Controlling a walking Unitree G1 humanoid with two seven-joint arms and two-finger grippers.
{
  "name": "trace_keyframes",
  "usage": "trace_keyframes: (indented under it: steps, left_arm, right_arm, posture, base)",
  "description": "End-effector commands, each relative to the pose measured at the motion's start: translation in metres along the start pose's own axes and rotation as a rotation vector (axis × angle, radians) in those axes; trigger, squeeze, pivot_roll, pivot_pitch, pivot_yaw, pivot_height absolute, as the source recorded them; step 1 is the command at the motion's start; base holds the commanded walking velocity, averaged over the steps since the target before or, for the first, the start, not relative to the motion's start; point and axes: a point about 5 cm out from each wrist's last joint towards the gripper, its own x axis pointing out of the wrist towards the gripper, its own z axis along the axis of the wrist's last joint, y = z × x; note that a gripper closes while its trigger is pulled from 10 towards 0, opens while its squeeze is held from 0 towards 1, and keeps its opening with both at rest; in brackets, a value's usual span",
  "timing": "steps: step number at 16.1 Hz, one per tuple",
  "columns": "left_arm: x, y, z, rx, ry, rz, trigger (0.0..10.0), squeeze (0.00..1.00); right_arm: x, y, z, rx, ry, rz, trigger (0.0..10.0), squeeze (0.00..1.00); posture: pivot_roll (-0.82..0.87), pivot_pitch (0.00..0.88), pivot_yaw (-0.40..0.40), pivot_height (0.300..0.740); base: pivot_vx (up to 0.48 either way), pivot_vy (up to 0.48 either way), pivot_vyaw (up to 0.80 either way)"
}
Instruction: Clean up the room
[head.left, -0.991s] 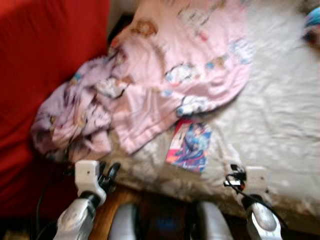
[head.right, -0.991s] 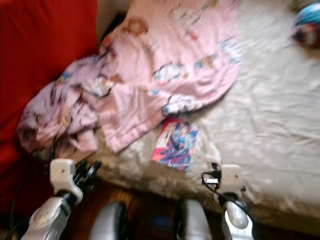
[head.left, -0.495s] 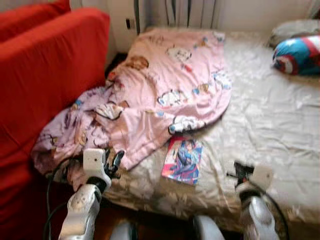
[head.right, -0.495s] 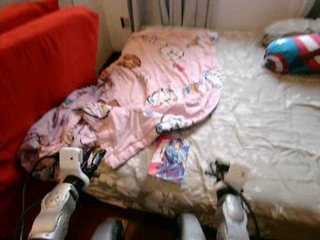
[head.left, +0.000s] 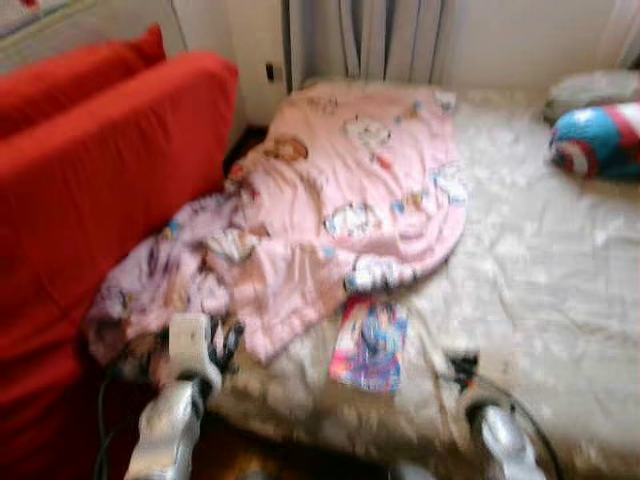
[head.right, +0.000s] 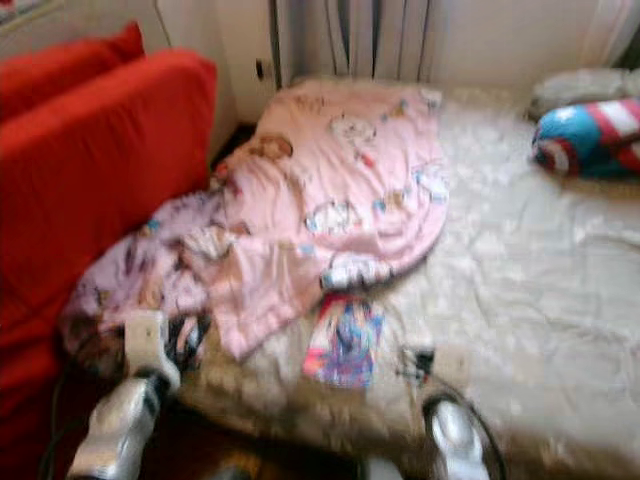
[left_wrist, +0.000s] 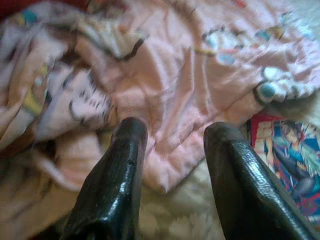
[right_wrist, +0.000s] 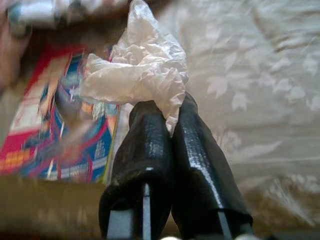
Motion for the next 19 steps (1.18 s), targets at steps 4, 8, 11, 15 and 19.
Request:
trace_keyframes:
  steps: [4,8,11,15,19]
  left_arm:
    - [-0.016,0.01,-0.05,-0.026,0.225,0.059,10.0,0.0]
    - [-0.034,0.014,-0.086,0.016,0.455,0.098,10.0,0.0]
    - [-0.044,0.013,-0.1,0.005,0.54,0.122,10.0,0.0]
    - [-0.047,0.007,-0.107,-0.002,0.564,0.114,10.0,0.0]
    - [-0.054,0.007,-0.113,-0.018,0.588,0.134,10.0,0.0]
  right_arm:
    - [-0.01,-0.013,-0.036,0.009,0.175,-0.058,10.0,0.0]
    - [-0.023,-0.019,-0.065,0.03,0.326,-0.102,10.0,0.0]
    - [-0.031,-0.024,-0.077,0.049,0.371,-0.124,10.0,0.0]
    - [-0.039,-0.026,-0.088,-0.018,0.419,-0.096,10.0,0.0]
    - [-0.038,-0.014,-0.09,-0.033,0.419,-0.053,10.0,0.0]
  posture:
    - [-0.01,0.0,0.012,0.74]
    - [0.0,0.0,0.01,0.74]
    - [-0.01,0.0,0.016,0.74]
    - [-0.02,0.0,0.009,0.74]
    - [-0.01,0.0,-0.002,0.74]
  base:
    - [0.0,0.0,0.0]
    - [0.0,0.0,0.0]
    - [0.0,0.0,0.0]
    - [0.0,0.0,0.0]
    - [0.0,0.0,0.8]
